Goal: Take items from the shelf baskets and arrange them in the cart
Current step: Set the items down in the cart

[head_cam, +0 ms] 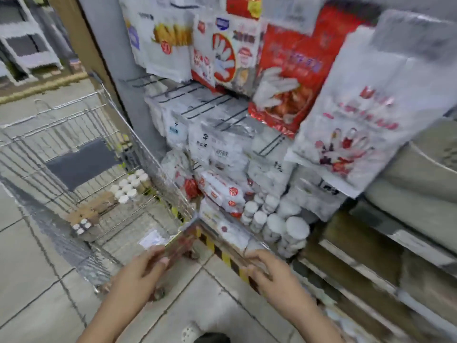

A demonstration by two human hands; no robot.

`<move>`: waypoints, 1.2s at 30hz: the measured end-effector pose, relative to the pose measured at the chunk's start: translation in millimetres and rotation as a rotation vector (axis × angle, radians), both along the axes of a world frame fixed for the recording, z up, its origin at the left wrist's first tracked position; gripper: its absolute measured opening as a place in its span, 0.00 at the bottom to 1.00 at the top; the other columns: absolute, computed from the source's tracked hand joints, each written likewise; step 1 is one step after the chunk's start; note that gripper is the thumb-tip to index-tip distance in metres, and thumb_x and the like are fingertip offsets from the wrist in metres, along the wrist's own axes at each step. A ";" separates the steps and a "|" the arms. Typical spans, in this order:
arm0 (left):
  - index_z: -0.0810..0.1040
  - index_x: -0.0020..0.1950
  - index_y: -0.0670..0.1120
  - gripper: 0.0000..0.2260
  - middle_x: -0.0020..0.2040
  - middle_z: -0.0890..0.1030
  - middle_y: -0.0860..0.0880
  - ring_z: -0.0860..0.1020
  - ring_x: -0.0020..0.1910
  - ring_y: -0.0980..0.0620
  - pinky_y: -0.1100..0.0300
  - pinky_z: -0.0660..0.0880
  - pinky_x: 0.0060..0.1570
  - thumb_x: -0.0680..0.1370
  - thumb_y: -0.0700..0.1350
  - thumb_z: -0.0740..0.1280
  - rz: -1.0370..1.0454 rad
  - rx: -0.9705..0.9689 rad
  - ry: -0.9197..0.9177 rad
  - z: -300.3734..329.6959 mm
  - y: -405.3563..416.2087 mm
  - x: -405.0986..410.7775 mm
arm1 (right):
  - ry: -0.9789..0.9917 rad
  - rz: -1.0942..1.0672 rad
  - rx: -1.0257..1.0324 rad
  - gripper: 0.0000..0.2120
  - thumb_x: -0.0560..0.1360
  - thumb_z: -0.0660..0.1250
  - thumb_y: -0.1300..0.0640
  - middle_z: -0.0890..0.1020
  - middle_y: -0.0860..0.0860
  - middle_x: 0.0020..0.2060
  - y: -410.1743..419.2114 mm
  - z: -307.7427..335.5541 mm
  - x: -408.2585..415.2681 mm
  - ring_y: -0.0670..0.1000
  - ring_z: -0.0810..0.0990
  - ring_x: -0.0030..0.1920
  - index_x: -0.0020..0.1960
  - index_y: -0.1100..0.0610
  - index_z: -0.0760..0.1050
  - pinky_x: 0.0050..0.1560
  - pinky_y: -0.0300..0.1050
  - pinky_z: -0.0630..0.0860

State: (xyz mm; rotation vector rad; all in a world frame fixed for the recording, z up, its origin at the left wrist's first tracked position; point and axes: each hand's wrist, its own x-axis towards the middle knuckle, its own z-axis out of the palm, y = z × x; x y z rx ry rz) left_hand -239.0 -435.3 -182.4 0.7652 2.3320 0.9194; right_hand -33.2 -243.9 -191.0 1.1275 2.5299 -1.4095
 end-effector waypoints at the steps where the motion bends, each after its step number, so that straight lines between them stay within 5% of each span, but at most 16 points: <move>1: 0.75 0.51 0.64 0.09 0.48 0.81 0.61 0.81 0.43 0.57 0.65 0.75 0.42 0.78 0.48 0.66 -0.061 -0.009 0.025 5.7 18.6 12.0 | -0.003 -0.061 0.007 0.11 0.80 0.60 0.50 0.76 0.39 0.57 5.7 5.3 25.1 0.40 0.75 0.55 0.62 0.43 0.72 0.55 0.37 0.72; 3: 0.76 0.57 0.59 0.10 0.54 0.80 0.58 0.78 0.50 0.57 0.69 0.71 0.45 0.78 0.47 0.65 -0.182 0.004 0.072 13.3 57.4 42.7 | -0.019 -0.157 0.031 0.12 0.81 0.58 0.47 0.74 0.37 0.58 16.4 14.7 78.7 0.38 0.73 0.55 0.63 0.43 0.72 0.52 0.33 0.71; 6: 0.76 0.63 0.52 0.12 0.59 0.79 0.55 0.76 0.57 0.56 0.62 0.72 0.55 0.79 0.47 0.64 -0.347 0.045 0.068 26.4 109.7 109.2 | -0.062 -0.300 0.028 0.13 0.81 0.57 0.45 0.74 0.37 0.58 26.8 23.8 164.6 0.40 0.73 0.58 0.64 0.43 0.71 0.57 0.38 0.72; 8: 0.74 0.64 0.55 0.13 0.58 0.77 0.60 0.75 0.55 0.62 0.68 0.71 0.51 0.80 0.50 0.62 -0.448 0.070 0.039 32.6 134.0 161.8 | -0.069 -0.399 0.010 0.09 0.81 0.59 0.48 0.74 0.38 0.58 28.9 27.4 219.8 0.40 0.74 0.59 0.61 0.42 0.71 0.61 0.41 0.73; 11: 0.71 0.65 0.58 0.13 0.56 0.74 0.64 0.73 0.52 0.69 0.77 0.69 0.44 0.80 0.52 0.61 -0.600 0.099 -0.014 34.4 159.7 239.4 | -0.051 -0.532 0.006 0.07 0.80 0.60 0.49 0.74 0.36 0.56 24.1 33.0 292.0 0.35 0.74 0.54 0.56 0.39 0.71 0.52 0.30 0.72; 18: 0.70 0.63 0.61 0.11 0.57 0.75 0.65 0.73 0.57 0.68 0.70 0.71 0.55 0.80 0.52 0.61 -0.834 0.068 -0.109 34.2 188.9 351.8 | -0.040 -0.756 0.044 0.07 0.80 0.62 0.51 0.75 0.34 0.52 4.7 46.0 408.9 0.33 0.74 0.50 0.52 0.37 0.70 0.46 0.27 0.71; 24: 0.75 0.56 0.60 0.08 0.52 0.79 0.62 0.77 0.52 0.66 0.72 0.72 0.51 0.79 0.48 0.63 -0.934 0.156 -0.164 65.1 225.9 390.4 | 0.025 -0.890 0.122 0.08 0.80 0.62 0.52 0.76 0.37 0.55 9.3 72.3 456.1 0.38 0.75 0.56 0.57 0.42 0.72 0.56 0.35 0.73; 30: 0.77 0.54 0.60 0.09 0.50 0.81 0.66 0.77 0.51 0.69 0.76 0.71 0.48 0.78 0.46 0.65 -1.047 0.363 -0.149 118.2 282.2 407.6 | 0.138 -0.938 0.350 0.09 0.79 0.62 0.52 0.76 0.32 0.51 42.4 110.2 458.6 0.26 0.70 0.53 0.51 0.36 0.71 0.46 0.23 0.68; 36: 0.79 0.54 0.56 0.10 0.49 0.82 0.60 0.78 0.50 0.65 0.71 0.74 0.48 0.77 0.42 0.66 -1.133 0.628 -0.069 171.2 356.6 437.4 | 0.218 -0.952 0.537 0.10 0.78 0.63 0.52 0.78 0.31 0.49 76.7 150.3 467.5 0.30 0.73 0.53 0.51 0.35 0.72 0.48 0.24 0.69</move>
